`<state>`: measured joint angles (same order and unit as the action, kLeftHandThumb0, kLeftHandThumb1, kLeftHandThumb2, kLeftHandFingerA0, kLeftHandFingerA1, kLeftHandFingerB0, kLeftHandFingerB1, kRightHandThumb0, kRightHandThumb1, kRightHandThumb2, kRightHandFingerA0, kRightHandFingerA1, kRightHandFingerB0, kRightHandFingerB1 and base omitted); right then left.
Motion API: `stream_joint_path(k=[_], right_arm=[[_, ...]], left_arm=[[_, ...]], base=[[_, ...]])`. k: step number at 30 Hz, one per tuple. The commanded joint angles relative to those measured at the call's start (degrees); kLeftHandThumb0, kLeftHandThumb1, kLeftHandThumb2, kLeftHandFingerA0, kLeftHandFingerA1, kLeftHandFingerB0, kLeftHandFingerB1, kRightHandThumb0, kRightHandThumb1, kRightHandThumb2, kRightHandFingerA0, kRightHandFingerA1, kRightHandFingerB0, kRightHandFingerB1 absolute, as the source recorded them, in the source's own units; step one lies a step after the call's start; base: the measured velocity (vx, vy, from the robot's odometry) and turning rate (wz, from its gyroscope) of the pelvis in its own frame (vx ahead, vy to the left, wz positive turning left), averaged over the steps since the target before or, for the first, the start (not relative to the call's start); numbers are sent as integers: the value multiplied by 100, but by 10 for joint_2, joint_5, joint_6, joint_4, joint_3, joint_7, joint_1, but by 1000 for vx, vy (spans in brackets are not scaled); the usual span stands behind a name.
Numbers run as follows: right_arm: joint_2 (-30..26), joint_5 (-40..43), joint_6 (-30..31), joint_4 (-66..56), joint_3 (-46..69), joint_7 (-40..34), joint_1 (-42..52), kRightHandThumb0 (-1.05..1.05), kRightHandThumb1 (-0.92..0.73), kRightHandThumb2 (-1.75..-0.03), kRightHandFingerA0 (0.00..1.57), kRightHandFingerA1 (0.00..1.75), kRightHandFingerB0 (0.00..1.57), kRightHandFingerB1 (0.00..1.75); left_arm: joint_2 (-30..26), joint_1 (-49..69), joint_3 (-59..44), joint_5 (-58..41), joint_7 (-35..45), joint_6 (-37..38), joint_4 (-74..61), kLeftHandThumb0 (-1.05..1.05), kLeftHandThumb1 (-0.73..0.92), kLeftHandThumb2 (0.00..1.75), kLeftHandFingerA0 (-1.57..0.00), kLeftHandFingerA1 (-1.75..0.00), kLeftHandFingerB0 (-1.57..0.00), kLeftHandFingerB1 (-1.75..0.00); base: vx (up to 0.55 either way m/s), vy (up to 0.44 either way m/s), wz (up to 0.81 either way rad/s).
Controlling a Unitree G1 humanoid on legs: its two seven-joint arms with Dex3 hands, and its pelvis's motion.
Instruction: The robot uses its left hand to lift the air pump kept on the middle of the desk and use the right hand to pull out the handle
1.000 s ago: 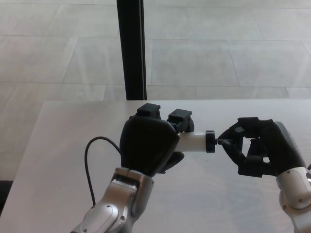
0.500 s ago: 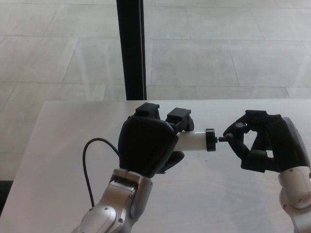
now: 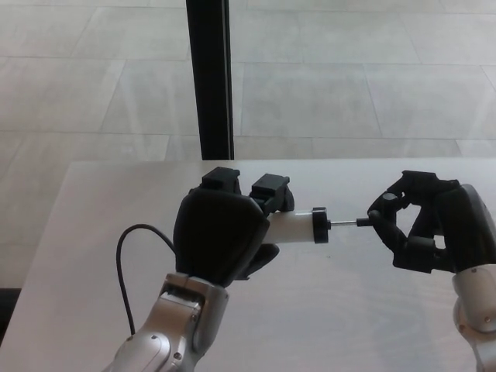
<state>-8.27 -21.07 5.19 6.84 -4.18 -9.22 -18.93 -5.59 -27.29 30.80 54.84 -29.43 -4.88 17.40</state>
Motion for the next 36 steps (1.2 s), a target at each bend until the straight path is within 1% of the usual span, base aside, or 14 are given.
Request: stream_joint_path(k=[1,3,5,6,7,8,9,18,24,25,26,31,33,36], right_arm=[[-14,2,-20,10,14,-11,5,-19,-53,-99,101,151,95,120],[-16,2,-33,16,13,-12,8,-21,-55,-96,100,155,91,123],[-18,0,-44,22,12,-14,9,-16,-55,-97,98,155,89,127],[-20,-1,-46,27,11,-13,5,-21,-49,-105,123,133,100,117],[-20,-1,-48,28,12,-13,5,-21,-49,-105,123,133,100,117],[-21,-2,-53,33,12,-16,5,-17,-54,-97,97,167,85,144],[-20,-1,-52,33,12,-16,5,-16,-53,-101,96,168,84,147],[-25,2,-55,34,19,-11,7,-12,-44,-112,95,170,84,153],[-27,14,-56,33,33,-4,9,-10,-41,-113,94,170,85,153],[-28,15,-52,29,36,-2,11,-12,-50,-112,109,168,84,145],[-28,15,-54,29,37,-2,11,-11,-39,-119,93,171,84,154],[-30,19,-53,31,39,2,10,-11,-44,-108,90,173,81,156],[-34,14,-68,40,39,-5,8,-10,-47,-118,106,171,82,147],[-34,18,-60,38,40,-1,8,-11,-43,-106,90,174,81,155]], left_arm=[[-10,11,-8,-3,-1,6,-10,-21,59,88,-90,-173,-79,-148],[-10,11,-5,2,2,1,-10,-16,59,89,-97,-167,-74,-135],[-12,9,-4,7,-8,5,-6,-19,58,88,-91,-169,-81,-144],[-12,9,-8,-2,-7,12,-6,-13,56,94,-93,-170,-70,-143],[-12,9,-8,-2,-7,12,-6,-13,56,94,-93,-170,-70,-143],[-16,10,-7,2,-3,11,-9,-12,57,92,-91,-169,-70,-139],[-18,11,-8,0,-7,16,-10,-16,56,93,-86,-172,-78,-147],[-31,19,-12,-1,-9,15,-14,-15,55,93,-94,-165,-73,-136],[-44,29,-15,5,-7,12,-18,-17,55,92,-86,-171,-77,-147],[-50,31,-15,8,-13,13,-17,-16,53,92,-88,-169,-81,-139],[-51,33,-16,8,-14,13,-18,-16,52,91,-88,-169,-81,-139],[-53,43,-27,-12,-7,26,-22,-19,60,86,-87,-170,-79,-140],[-61,49,-27,-5,-11,27,-20,-24,62,81,-89,-166,-85,-119],[-65,52,-28,1,-12,27,-21,-18,58,87,-87,-167,-80,-139]], base=[[0,0,0],[0,0,0],[0,0,0],[0,0,0],[0,0,0],[0,0,0],[0,0,0],[0,0,0],[0,0,0],[0,0,0],[0,0,0],[0,0,0],[0,0,0],[0,0,0]])
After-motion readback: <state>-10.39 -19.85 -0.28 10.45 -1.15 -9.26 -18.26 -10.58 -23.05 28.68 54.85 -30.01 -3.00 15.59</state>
